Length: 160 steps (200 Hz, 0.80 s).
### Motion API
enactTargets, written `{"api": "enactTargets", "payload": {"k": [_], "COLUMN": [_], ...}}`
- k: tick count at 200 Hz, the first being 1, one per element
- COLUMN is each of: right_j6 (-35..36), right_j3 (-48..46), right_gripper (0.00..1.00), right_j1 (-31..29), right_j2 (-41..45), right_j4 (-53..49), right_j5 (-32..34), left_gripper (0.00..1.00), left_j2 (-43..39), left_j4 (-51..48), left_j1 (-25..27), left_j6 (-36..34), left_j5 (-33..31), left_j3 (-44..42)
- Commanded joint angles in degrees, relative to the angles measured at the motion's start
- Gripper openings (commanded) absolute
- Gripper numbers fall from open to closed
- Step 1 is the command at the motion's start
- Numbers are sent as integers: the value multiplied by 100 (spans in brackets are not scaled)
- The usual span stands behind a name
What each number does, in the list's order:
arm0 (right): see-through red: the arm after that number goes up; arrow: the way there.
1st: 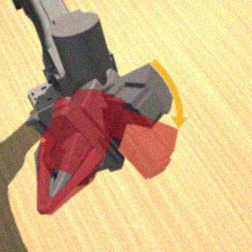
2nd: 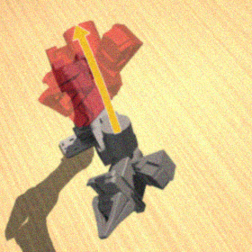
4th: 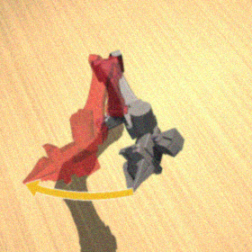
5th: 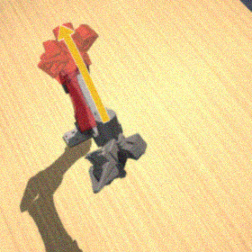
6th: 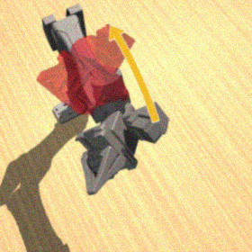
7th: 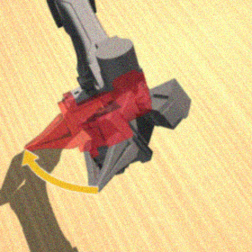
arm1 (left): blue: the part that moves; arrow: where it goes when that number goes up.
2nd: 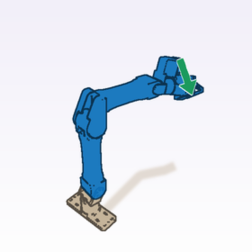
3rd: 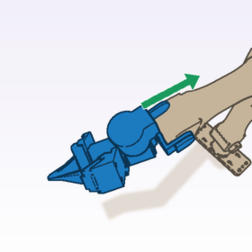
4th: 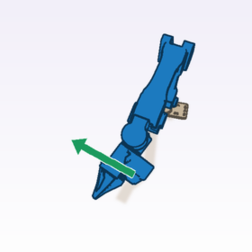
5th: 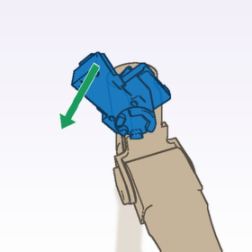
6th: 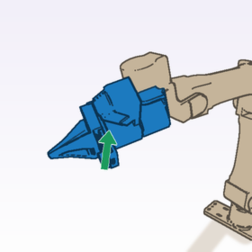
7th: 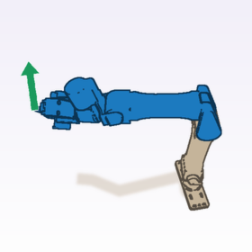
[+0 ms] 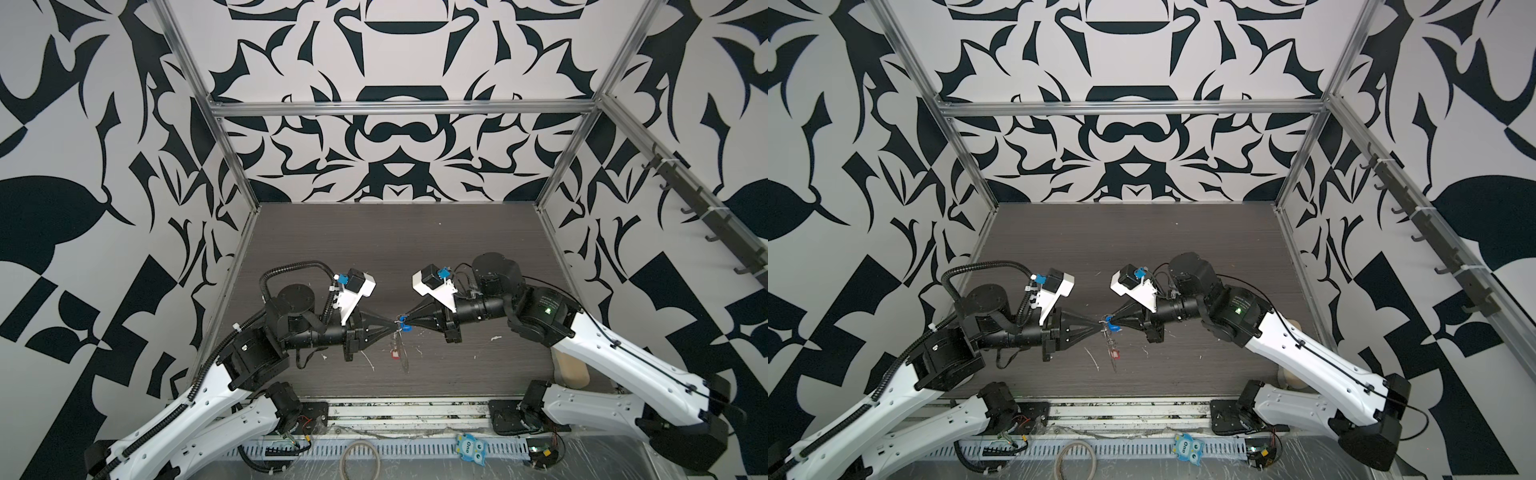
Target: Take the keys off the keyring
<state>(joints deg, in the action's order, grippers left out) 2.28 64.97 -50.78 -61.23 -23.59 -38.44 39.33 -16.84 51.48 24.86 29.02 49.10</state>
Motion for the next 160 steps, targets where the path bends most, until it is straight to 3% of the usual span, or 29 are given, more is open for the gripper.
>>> {"api": "enactTargets", "payload": {"k": [1,58,160], "right_j6": [-88,-26,-401], "right_j3": [173,379,-551], "right_gripper": [0,0,0], "right_j1": [99,319,316], "right_j2": [-53,-317,110], "right_j4": [219,66,658], "right_j5": [4,-412,-292], "left_gripper": [0,0,0], "left_j2": [-10,-43,-675], "left_j4": [288,384,782], "left_j1": [32,35,37], "left_j6": [45,89,218], "left_j5": [465,576,-451], "left_j3": [-5,-48,-261]}}
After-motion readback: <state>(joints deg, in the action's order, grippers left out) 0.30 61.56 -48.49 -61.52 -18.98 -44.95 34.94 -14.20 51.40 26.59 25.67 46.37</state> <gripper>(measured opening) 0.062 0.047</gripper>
